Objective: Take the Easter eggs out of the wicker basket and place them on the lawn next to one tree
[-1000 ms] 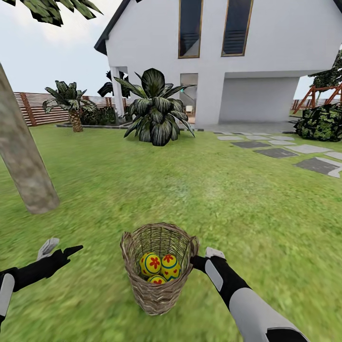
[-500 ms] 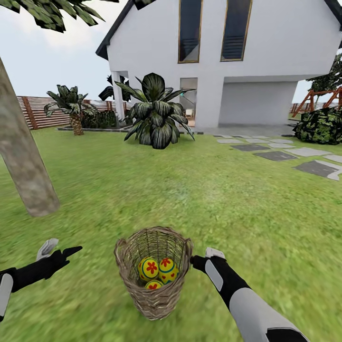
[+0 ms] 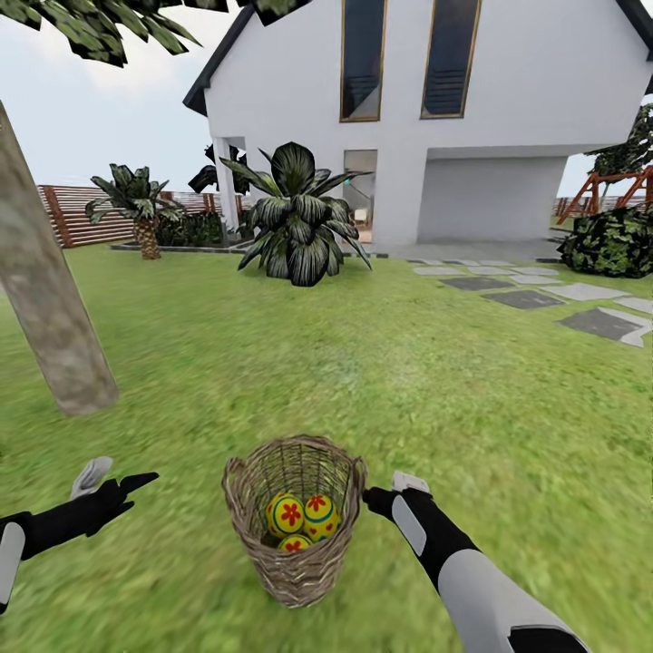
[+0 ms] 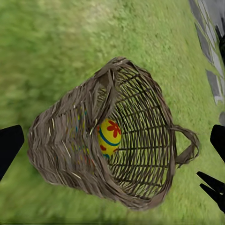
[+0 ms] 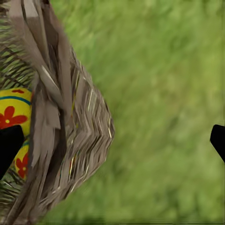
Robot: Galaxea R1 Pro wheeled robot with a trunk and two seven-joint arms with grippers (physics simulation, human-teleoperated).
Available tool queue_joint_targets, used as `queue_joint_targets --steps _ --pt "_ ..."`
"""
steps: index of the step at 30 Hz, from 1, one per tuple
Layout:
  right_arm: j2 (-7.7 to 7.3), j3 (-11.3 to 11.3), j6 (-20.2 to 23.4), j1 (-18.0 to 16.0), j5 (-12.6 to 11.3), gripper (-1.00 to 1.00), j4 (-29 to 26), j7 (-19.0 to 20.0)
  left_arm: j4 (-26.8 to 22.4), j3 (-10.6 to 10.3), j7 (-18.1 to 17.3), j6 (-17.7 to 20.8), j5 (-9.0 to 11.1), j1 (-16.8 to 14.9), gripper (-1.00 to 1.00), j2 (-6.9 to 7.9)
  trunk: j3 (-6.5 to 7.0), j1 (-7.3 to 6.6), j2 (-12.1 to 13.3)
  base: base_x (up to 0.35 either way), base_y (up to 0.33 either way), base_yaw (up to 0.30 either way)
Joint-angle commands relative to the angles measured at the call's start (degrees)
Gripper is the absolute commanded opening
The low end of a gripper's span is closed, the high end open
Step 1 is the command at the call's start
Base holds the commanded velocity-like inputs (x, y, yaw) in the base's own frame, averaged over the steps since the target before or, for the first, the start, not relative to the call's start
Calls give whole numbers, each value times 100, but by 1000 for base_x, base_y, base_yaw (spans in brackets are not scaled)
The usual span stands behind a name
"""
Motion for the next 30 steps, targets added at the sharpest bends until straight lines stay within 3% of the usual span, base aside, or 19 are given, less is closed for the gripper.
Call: queue_joint_targets --steps 1,7,19,21,23,30 --pt "4 -21 23 -1 -39 100 -20 7 0 9 -25 24 -14 -4 100 -1 13 -25 39 -242 0 0" --pt "-2 -30 4 0 -32 100 -50 257 0 9 -24 24 -14 -4 100 -1 120 -157 280 -225 0 0" --pt "-18 -62 -2 26 -30 100 -71 312 0 -11 29 24 -31 -4 100 -9 336 -421 761 -13 0 0" --pt "-20 -129 -1 30 -30 100 -101 311 0 -19 33 24 -31 -4 100 -6 372 -465 841 0 0 0" --pt "-22 -490 49 72 -32 100 -521 310 0 -50 39 24 -42 -4 100 -1 407 -509 921 0 0 0" --pt "-30 -704 379 107 -32 100 -687 324 0 -66 48 29 -52 -6 100 -1 533 -662 1202 0 0 0"
